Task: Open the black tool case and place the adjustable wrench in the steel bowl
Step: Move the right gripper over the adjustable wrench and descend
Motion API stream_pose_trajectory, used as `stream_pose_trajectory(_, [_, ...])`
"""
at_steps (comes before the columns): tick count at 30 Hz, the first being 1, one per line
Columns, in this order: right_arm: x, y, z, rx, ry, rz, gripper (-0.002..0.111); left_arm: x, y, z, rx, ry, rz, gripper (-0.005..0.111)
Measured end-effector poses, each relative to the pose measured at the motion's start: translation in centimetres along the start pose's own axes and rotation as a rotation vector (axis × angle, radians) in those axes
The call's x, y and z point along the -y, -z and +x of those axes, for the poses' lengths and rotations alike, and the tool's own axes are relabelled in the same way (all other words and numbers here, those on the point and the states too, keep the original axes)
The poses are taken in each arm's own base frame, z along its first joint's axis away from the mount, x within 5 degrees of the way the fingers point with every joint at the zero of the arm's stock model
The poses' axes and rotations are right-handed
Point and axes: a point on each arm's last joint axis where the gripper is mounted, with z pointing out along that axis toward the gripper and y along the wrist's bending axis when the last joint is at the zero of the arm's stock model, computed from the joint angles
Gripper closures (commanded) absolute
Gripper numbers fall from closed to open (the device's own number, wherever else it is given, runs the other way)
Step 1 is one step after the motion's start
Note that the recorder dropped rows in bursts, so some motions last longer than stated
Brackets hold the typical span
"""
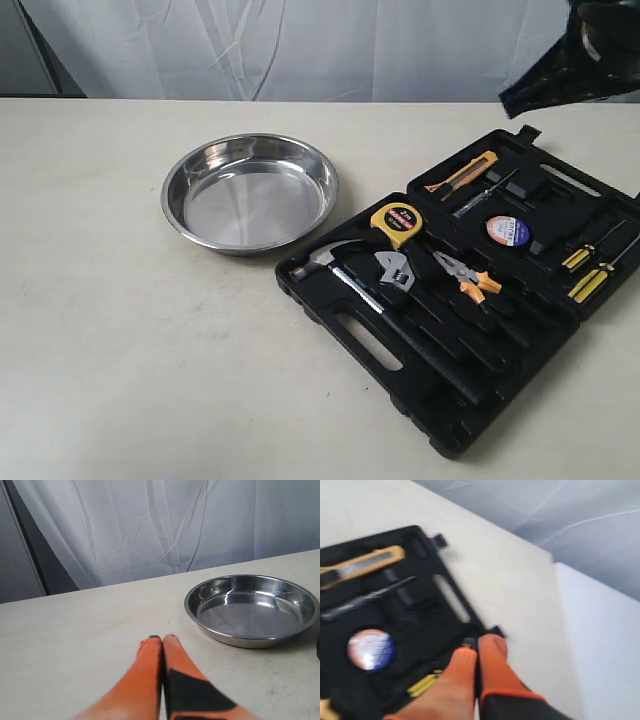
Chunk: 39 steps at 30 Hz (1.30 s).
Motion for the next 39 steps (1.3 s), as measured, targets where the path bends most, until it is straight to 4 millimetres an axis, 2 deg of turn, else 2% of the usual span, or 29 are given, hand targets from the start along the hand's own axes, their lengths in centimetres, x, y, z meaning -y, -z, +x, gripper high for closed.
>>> stream_pose_trajectory(2, [-1.9,-0.1,0.2,-0.002,-0.008,-0.184,0.109,0.0,0.0,0.0,0.0,0.0,0.0,0.106])
stream_pose_trajectory(4, [-4.5,-0.4,0.3,0.004,0.033,-0.403,0.109,0.0,0.0,0.0,0.0,0.0,0.0,0.106])
stream_pose_trajectory(7, [-8.2,-1.4,0.8,-0.034,0.106,-0.643,0.109,0.0,0.0,0.0,0.0,0.0,0.0,0.106])
stream_pose_trajectory(12, [-13.0,-4.1,2.1,-0.136,0.163,-0.862,0.109,0.0,0.0,0.0,0.0,0.0,0.0,0.106])
stream_pose_trajectory(15, [-14.7,-4.6,3.3,-0.207,0.265,-0.975,0.109,0.0,0.0,0.0,0.0,0.0,0.0,0.106])
stream_pose_trajectory(18, [-14.9,-4.1,4.8,-0.344,0.383,-1.062,0.109,0.0,0.0,0.0,0.0,0.0,0.0,0.106])
stream_pose_trajectory(21, [-14.0,-3.6,6.1,-0.515,0.446,-1.045,0.109,0.0,0.0,0.0,0.0,0.0,0.0,0.106])
stream_pose_trajectory(24, [-12.2,-3.6,6.8,-0.634,0.478,-0.88,0.109,0.0,0.0,0.0,0.0,0.0,0.0,0.106])
stream_pose_trajectory(27, [-10.3,-4.6,6.8,-0.675,0.435,-0.609,0.109,0.0,0.0,0.0,0.0,0.0,0.0,0.106])
stream_pose_trajectory(31, [-8.0,-6.7,5.6,-0.528,0.288,-0.202,0.109,0.0,0.0,0.0,0.0,0.0,0.0,0.106])
stream_pose_trajectory(33, [-7.7,-7.6,4.5,-0.384,0.202,-0.117,0.109,0.0,0.0,0.0,0.0,0.0,0.0,0.106])
stream_pose_trajectory(35, [-8.1,-7.9,3.7,-0.271,0.156,-0.157,0.109,0.0,0.0,0.0,0.0,0.0,0.0,0.106])
stream_pose_trajectory(39, [-10.8,-7.4,2.7,-0.132,0.177,-0.451,0.109,0.0,0.0,0.0,0.0,0.0,0.0,0.106])
